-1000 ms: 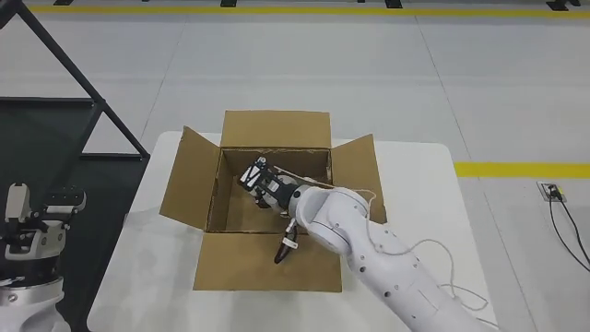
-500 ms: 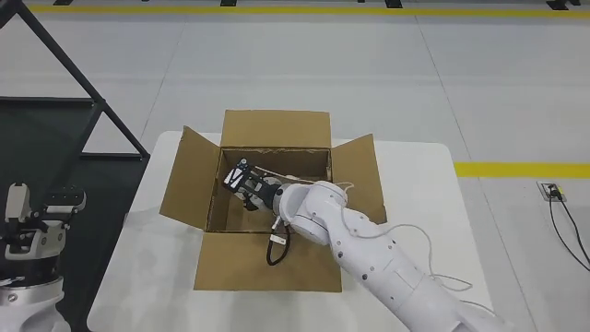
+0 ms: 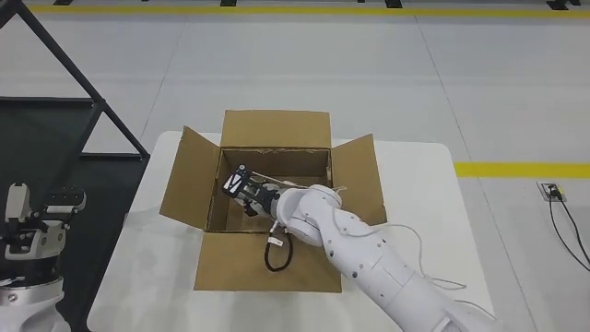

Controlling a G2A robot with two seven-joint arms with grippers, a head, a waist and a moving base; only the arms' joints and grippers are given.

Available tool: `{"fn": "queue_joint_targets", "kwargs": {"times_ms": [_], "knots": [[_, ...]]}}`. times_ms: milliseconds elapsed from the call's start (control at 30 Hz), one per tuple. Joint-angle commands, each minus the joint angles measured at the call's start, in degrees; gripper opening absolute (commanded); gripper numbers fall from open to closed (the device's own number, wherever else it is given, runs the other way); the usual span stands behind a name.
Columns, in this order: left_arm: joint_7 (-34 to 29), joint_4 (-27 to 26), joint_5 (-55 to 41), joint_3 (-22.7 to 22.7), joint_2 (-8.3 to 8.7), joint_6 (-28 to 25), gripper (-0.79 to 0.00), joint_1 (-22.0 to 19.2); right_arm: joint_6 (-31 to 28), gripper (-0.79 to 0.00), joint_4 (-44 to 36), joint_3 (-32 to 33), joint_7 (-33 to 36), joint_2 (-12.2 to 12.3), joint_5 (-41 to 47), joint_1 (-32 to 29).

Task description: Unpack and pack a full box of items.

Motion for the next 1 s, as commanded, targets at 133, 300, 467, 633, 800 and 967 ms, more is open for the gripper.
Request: {"fn": "queue_joint_targets", "kwargs": {"times_ms": [133,300,467,633,800,967], "knots": [[0.0,0.0,0.0,0.0,0.0,0.0,0.0,0.0,-1.9,-0.785,7.3,-1.2,-3.1,-2.4,1.6,1.8],[0.0,0.0,0.0,0.0,0.0,0.0,0.0,0.0,-4.0,-0.573,12.3,-2.0,-5.5,-4.1,1.9,2.7],[0.0,0.0,0.0,0.0,0.0,0.0,0.0,0.0,-5.2,-0.449,15.5,-2.0,-7.6,-5.0,1.9,3.2],[0.0,0.0,0.0,0.0,0.0,0.0,0.0,0.0,-5.9,-0.397,17.5,-1.7,-9.2,-5.7,1.5,3.4],[0.0,0.0,0.0,0.0,0.0,0.0,0.0,0.0,-6.3,-0.292,17.7,-1.4,-10.6,-5.8,0.4,3.3],[0.0,0.0,0.0,0.0,0.0,0.0,0.0,0.0,-5.1,-0.126,15.3,-0.8,-12.8,-5.4,-1.7,2.6]]}}
